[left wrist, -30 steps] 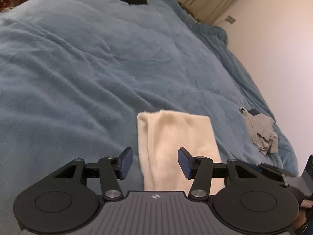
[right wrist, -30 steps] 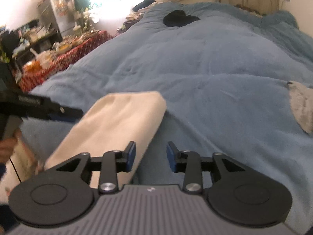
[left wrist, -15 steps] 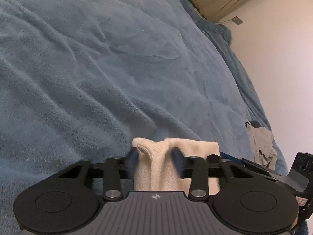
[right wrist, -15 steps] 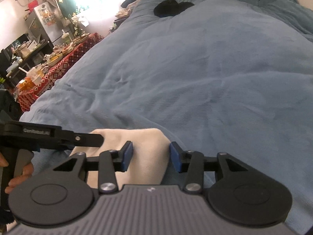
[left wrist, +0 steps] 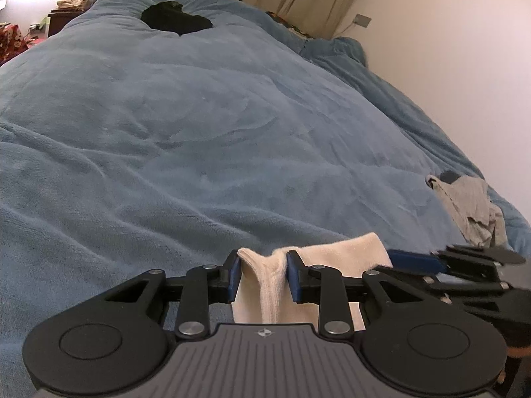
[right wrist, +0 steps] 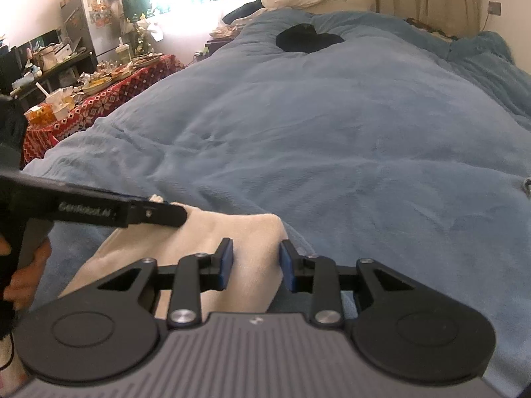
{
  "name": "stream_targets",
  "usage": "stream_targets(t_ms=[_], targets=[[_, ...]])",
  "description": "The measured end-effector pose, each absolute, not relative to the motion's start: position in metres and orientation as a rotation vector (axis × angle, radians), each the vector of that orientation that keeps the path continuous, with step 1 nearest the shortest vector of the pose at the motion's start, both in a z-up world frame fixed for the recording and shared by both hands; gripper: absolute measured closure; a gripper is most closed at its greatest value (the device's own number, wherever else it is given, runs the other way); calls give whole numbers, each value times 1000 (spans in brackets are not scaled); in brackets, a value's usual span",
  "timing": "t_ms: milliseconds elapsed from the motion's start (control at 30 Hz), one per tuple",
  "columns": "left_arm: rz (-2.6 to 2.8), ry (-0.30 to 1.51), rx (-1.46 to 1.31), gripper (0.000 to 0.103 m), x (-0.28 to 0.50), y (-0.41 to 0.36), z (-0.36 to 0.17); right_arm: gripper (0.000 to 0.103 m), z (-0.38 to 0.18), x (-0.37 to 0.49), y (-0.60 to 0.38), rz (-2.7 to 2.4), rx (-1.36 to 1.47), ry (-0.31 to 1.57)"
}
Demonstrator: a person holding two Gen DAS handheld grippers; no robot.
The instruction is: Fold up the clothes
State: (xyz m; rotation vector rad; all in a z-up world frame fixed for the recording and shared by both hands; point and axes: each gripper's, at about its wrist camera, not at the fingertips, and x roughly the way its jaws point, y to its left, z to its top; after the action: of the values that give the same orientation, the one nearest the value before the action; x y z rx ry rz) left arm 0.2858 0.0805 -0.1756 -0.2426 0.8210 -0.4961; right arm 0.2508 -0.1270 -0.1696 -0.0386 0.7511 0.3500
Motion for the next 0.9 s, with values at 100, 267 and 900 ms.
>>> stream_targets(t_ms=[100, 267, 900], targets=[[-467, 785, -280, 70, 285, 88, -167, 69, -164, 238, -130, 344, -60, 733], [-488, 774, -304, 79, 275, 98, -150, 83, -147, 211, -123, 392, -132, 688], [-559, 871, -184, 83, 248, 70, -160, 88, -163, 209, -86, 509, -146, 763]])
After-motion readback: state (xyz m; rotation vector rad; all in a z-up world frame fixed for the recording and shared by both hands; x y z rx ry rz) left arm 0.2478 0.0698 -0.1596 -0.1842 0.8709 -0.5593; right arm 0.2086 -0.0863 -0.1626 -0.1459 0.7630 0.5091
